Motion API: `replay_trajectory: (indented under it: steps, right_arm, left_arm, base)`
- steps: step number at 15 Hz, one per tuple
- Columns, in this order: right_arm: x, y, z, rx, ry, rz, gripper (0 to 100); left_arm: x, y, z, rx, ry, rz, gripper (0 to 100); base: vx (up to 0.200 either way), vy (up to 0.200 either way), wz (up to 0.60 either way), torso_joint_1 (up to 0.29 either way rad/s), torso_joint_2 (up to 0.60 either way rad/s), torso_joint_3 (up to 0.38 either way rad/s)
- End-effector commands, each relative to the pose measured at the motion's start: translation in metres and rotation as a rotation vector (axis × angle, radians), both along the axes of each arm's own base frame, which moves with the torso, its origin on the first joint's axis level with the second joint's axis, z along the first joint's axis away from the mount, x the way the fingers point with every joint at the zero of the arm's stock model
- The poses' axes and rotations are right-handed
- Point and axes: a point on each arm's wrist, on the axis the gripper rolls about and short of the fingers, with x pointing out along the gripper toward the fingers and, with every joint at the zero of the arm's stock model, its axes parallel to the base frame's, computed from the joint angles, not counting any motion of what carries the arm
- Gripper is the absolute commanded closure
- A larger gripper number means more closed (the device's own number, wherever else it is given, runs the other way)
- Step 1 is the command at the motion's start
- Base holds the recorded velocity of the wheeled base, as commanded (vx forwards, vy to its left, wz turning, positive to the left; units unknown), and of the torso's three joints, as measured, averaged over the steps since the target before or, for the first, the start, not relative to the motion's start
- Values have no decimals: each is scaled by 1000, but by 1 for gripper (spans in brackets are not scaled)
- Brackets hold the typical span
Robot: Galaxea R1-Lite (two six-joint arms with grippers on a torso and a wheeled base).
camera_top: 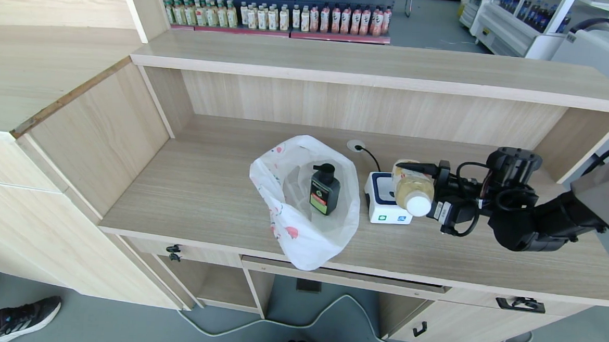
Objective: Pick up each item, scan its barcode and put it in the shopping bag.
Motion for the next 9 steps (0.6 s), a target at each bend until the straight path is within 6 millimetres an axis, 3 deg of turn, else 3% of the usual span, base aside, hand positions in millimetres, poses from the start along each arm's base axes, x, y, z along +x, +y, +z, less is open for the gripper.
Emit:
replay_trajectory:
  steps: [1, 9]
  right_arm:
    - [4, 0, -2, 0, -7, 0, 100]
    - [10, 3, -12, -1, 6, 7, 100]
  left_arm:
    - [0, 0, 0, 0, -1, 1, 0]
    - [0, 0, 0, 0, -1, 1, 0]
  base:
    - [0, 0, 0, 0, 0, 0]
    - [0, 0, 0, 0, 0, 0]
